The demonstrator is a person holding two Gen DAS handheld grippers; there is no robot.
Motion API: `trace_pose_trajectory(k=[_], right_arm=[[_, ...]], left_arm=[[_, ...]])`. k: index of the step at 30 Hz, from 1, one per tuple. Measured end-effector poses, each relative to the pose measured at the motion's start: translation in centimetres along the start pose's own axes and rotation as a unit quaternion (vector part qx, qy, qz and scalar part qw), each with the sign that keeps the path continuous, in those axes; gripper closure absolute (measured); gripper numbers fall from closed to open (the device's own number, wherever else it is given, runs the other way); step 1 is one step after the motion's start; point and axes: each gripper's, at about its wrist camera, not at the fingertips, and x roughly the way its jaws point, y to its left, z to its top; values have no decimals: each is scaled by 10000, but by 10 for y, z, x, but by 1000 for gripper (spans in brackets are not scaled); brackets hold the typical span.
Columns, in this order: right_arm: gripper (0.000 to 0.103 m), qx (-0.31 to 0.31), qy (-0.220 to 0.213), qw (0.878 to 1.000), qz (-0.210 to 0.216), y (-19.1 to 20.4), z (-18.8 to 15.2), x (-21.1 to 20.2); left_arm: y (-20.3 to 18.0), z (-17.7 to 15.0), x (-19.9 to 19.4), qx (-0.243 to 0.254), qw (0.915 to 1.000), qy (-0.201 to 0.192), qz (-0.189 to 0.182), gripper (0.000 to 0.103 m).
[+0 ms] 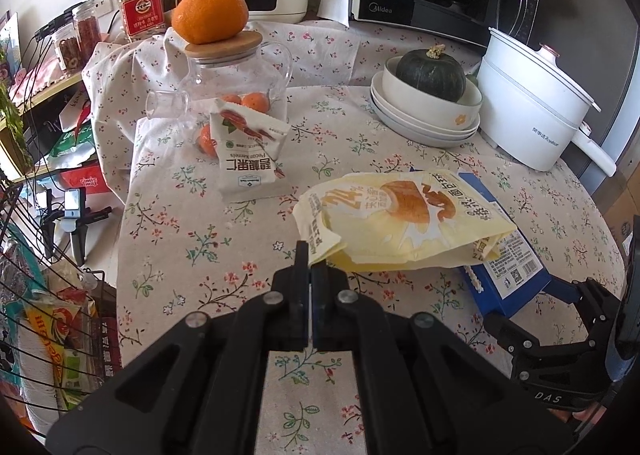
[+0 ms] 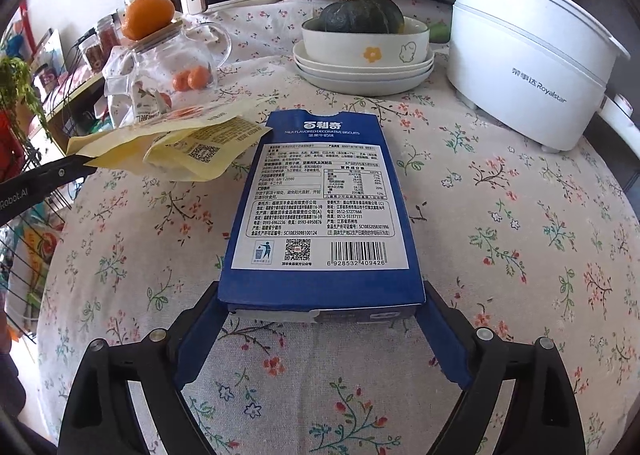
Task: Collect trash
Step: 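Carry the beige pouch and blue box over the white bin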
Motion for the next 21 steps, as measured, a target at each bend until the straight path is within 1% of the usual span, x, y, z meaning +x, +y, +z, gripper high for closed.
trace_pose_trajectory(k=[3,12,21], right_arm=[[11,26,-134,9999,11,-2,2,-14],[11,138,-513,9984,-214,-27,-1,-63],[11,379,-628,9960,-508,-67,-20,-108]], left_arm=[[-3,1,-4,11,10000,-49,-29,102],[-18,3,-18,50,9997,-186,-178,102],[-47,-3,-32,237,9986,-263,-402,102]])
